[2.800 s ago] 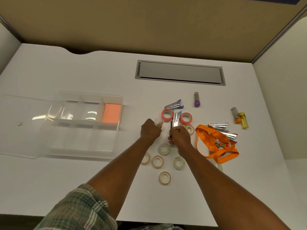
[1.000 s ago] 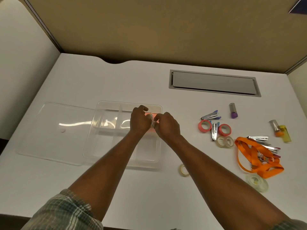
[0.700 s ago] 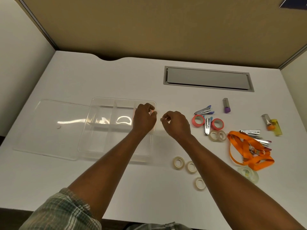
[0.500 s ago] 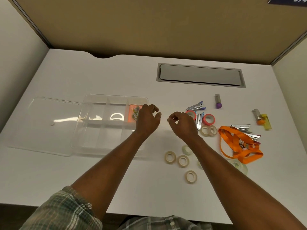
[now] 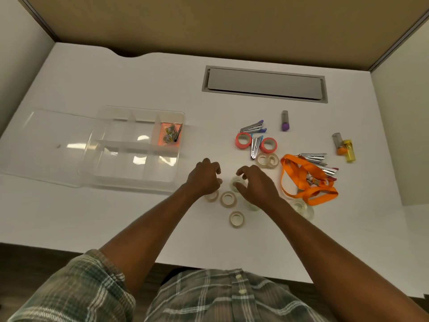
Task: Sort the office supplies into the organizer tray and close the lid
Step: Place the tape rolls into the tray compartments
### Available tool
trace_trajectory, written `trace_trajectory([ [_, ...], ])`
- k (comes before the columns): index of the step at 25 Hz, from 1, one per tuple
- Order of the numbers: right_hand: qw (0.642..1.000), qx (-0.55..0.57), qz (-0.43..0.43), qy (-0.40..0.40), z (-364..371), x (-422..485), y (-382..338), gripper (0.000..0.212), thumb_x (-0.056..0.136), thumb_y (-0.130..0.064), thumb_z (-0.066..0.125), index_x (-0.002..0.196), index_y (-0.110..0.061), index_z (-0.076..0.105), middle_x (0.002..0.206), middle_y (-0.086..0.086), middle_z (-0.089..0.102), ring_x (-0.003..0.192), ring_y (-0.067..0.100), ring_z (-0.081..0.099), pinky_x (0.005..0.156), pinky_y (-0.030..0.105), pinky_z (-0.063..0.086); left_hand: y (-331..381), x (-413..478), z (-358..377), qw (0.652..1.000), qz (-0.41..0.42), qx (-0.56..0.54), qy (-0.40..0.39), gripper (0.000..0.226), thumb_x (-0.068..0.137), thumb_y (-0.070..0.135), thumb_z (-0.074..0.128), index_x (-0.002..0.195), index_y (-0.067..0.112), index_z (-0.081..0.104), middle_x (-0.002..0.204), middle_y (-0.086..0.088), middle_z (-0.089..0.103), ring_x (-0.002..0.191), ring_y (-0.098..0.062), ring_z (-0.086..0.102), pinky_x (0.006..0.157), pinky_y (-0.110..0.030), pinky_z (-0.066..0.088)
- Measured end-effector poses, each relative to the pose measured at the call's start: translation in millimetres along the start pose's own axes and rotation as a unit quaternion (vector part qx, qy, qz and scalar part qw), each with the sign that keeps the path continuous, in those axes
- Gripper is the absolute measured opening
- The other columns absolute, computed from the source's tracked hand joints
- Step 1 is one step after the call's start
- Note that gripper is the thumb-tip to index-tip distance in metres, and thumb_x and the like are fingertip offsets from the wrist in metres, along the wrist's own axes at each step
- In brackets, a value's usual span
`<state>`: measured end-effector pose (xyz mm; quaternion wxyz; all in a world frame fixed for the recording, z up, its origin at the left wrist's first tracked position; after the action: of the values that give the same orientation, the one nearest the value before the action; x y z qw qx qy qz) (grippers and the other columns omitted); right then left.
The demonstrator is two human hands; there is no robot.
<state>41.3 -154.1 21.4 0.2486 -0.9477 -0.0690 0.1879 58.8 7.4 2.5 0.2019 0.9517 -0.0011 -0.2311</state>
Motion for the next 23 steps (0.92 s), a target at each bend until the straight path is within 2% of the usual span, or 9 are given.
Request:
trace_trajectory([
  [4, 0.989, -0.115, -0.059, -0.076, 38, -20, -6, 0.065, 0.084, -0.049, 0.069, 0.142, -0.028, 0.046, 0.138, 0.006, 0.049, 0.117, 0.027, 0.058, 0.088, 0.038, 0.050, 0, -22, 31, 0.987, 0.019, 0.153, -0.046, 0.064, 0.080, 0.031, 0.071, 0.134, 0.017, 0.040, 0.132, -0.014, 0.038, 0.117, -0.032, 0.044, 0.086, -0.041, 0.045],
  [7, 0.975, -0.181, -0.058, -0.117, 59, -23, 0, 0.079, 0.083, -0.058, 0.067, 0.150, -0.029, 0.036, 0.144, 0.013, 0.043, 0.120, 0.032, 0.054, 0.092, 0.039, 0.048, -2, -37, 45, 0.985, 0.009, 0.167, -0.035, 0.068, 0.078, 0.030, 0.075, 0.133, 0.014, 0.039, 0.131, -0.015, 0.038, 0.114, -0.033, 0.046, 0.083, -0.040, 0.047],
  [13, 0.972, -0.204, -0.079, -0.091, 67, -19, -7, 0.059, 0.088, -0.050, 0.063, 0.136, -0.019, 0.046, 0.137, 0.016, 0.046, 0.113, 0.034, 0.053, 0.086, 0.040, 0.048, -9, -50, 47, 0.996, -0.026, 0.074, 0.037, 0.049, 0.084, 0.016, 0.068, 0.125, 0.009, 0.042, 0.123, -0.015, 0.045, 0.106, -0.031, 0.050, 0.074, -0.035, 0.048],
  [16, 0.971, -0.209, -0.092, -0.078, 64, -17, -10, 0.055, 0.090, -0.044, 0.061, 0.135, -0.016, 0.046, 0.134, 0.014, 0.049, 0.111, 0.033, 0.056, 0.082, 0.039, 0.049, -11, -53, 32, 0.997, -0.028, 0.008, 0.073, 0.045, 0.082, 0.020, 0.065, 0.121, 0.009, 0.044, 0.116, -0.012, 0.050, 0.103, -0.030, 0.052, 0.076, -0.038, 0.050],
  [20, 0.992, -0.105, -0.061, -0.034, 45, -9, -21, 0.056, 0.084, -0.041, 0.065, 0.131, -0.015, 0.050, 0.126, 0.007, 0.055, 0.109, 0.029, 0.059, 0.083, 0.039, 0.052, -13, -57, -4, 0.989, -0.008, -0.049, 0.142, 0.046, 0.078, 0.027, 0.066, 0.117, 0.010, 0.049, 0.108, -0.010, 0.056, 0.096, -0.028, 0.054, 0.073, -0.038, 0.051],
  [23, 0.997, -0.025, -0.068, -0.001, 31, 2, -47, 0.054, 0.080, -0.032, 0.070, 0.127, -0.018, 0.049, 0.122, 0.003, 0.057, 0.108, 0.028, 0.058, 0.085, 0.042, 0.053, -27, -55, -39, 0.980, -0.014, -0.050, 0.194, 0.051, 0.076, 0.028, 0.068, 0.121, 0.011, 0.052, 0.110, -0.012, 0.058, 0.098, -0.028, 0.056, 0.079, -0.039, 0.053],
])
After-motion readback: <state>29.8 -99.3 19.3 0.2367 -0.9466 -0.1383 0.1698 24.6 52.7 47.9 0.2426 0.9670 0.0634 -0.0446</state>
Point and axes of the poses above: each hand's wrist, its own x-axis towards the middle knuckle, its own z-axis out of the palm, y = z × x, the point moved 8 cm from there along x, towards the middle knuckle
